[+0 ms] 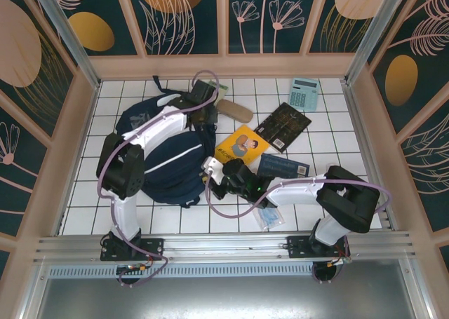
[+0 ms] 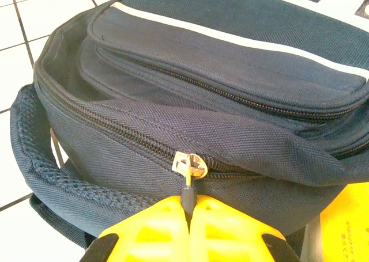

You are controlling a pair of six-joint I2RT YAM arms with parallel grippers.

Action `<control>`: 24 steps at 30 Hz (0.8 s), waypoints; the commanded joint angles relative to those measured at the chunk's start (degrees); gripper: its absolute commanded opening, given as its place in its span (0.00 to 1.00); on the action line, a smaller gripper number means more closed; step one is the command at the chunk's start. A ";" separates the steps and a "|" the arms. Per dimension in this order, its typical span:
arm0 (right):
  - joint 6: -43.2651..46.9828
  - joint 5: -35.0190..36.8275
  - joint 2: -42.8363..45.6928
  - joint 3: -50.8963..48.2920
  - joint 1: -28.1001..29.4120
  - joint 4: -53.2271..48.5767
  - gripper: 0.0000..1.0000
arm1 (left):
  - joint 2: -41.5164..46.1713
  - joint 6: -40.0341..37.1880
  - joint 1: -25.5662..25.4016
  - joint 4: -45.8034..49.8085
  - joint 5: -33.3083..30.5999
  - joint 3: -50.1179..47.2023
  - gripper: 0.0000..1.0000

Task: Pack the student bag

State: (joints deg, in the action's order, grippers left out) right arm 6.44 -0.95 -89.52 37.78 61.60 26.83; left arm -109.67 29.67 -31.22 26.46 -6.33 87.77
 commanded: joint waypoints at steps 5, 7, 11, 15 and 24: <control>-4.91 -1.37 3.72 -2.76 0.25 3.87 0.30 | 22.37 7.96 -0.68 -8.95 0.24 -24.36 0.41; -5.66 -3.34 5.72 -3.94 0.18 4.24 0.30 | 28.52 10.35 -1.67 -10.37 -1.00 -30.04 0.42; -8.26 -4.16 9.53 -5.59 -1.09 5.05 0.32 | 38.79 15.20 -4.93 -11.04 -4.09 -38.82 0.42; -12.39 -3.91 12.56 -5.30 -4.90 4.34 0.36 | 45.95 21.24 -9.44 -10.46 -7.70 -44.46 0.43; -22.81 2.05 9.05 0.59 -8.76 0.50 0.37 | 48.82 35.00 -28.26 -12.97 -19.92 -50.63 0.43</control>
State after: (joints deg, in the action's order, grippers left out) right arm -11.92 -1.58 -79.40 36.73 53.25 27.62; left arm -59.66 57.65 -55.44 15.79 -19.88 38.26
